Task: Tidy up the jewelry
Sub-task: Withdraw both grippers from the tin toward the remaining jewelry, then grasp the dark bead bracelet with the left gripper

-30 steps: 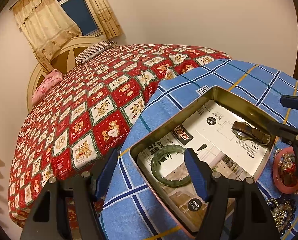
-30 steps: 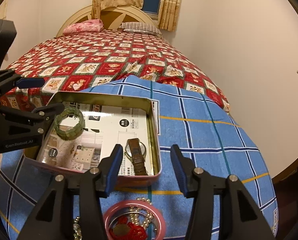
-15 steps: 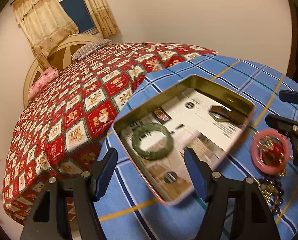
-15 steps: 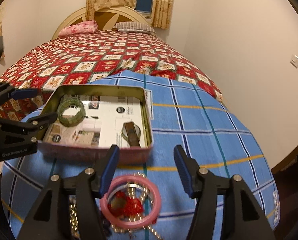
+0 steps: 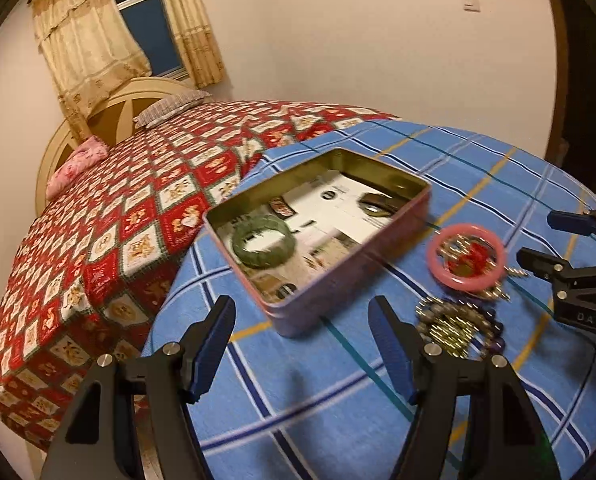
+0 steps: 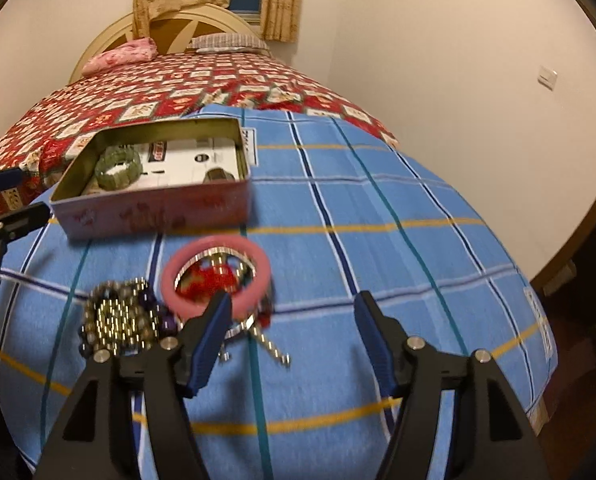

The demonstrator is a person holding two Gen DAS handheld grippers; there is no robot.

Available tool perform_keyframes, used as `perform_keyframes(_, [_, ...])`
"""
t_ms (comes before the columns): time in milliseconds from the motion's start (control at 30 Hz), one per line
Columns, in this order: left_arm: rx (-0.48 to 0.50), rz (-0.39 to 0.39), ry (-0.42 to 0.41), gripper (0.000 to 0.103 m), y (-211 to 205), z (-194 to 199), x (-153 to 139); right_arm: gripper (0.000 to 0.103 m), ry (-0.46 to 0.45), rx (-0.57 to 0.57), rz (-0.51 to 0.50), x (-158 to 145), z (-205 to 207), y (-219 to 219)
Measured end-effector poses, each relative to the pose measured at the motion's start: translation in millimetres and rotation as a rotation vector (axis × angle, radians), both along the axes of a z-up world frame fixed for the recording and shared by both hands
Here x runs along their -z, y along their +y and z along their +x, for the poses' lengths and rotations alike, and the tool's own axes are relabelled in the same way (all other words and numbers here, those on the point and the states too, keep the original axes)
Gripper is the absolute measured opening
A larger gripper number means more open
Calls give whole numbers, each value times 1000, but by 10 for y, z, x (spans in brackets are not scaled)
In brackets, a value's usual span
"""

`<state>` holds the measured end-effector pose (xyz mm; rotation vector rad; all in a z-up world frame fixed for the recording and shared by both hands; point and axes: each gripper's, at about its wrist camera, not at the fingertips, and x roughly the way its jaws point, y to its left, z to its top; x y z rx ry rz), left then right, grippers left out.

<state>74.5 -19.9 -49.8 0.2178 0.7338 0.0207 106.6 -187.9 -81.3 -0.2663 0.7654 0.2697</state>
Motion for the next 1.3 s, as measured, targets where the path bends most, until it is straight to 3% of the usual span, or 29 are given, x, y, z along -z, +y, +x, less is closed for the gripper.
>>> perform_keyframes(367, [36,3,8,69,-248,-91,120,68,6,91,10,108,-195,-294])
perform_keyframes(733, [84,-31,58,69,-392,26,293,70,15,105,21,176,-221,-330])
perform_keyframes(833, [101,-35,85,57,-450,75,374,71,10,104,17,179,-232,-330])
perform_keyframes(967, [132,-74,145,31,-498,150,500,71,12,102,17,184,-235,-326])
perform_keyframes(1000, [142,-89,149,19,-499,148,497,71,15,100,19,184,-243,-337])
perform_keyframes(1067, [151,-97,147,10,-504,130,487,71,15,100,26,181,-244,-345])
perform_keyframes(1300, [174,-115,39,8,-444,-53,160,71,8,110,40,166,-257,-369])
